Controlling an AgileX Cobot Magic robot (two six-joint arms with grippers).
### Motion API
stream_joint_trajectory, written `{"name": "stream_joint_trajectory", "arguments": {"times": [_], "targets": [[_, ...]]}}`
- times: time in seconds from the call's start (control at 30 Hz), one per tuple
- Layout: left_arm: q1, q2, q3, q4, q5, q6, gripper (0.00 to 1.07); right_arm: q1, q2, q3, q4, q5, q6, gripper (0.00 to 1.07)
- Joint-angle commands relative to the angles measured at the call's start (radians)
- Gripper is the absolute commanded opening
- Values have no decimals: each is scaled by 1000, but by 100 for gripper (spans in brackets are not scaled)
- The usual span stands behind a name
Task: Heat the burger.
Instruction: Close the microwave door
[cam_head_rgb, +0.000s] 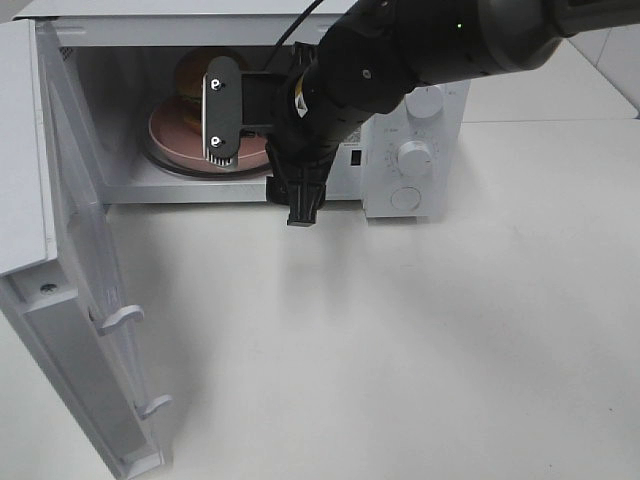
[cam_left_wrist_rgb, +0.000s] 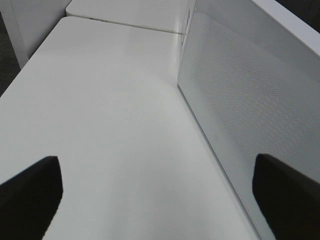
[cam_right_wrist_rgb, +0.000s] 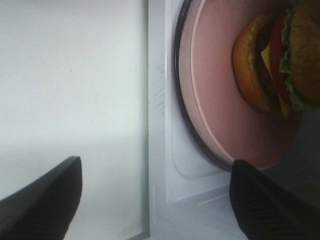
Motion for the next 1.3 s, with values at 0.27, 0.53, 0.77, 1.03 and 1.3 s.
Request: {"name": "stream_joint_trajectory", "arguments": {"times": [0.27,0.53,0.77,1.03,1.3], "targets": [[3,-21,2,-2,-10,0,98,2,-164,136,-2,30,277,76],[3,-21,2,-2,-10,0,98,2,-294,237,0,107,554,76],[3,-21,2,-2,-10,0,98,2,-434,318,0,254,856,76],[3,-21,2,-2,-10,0,98,2,-559,402,42,430,863,76],[3,-21,2,-2,-10,0,98,2,-667,439,80,629,863,76]]}}
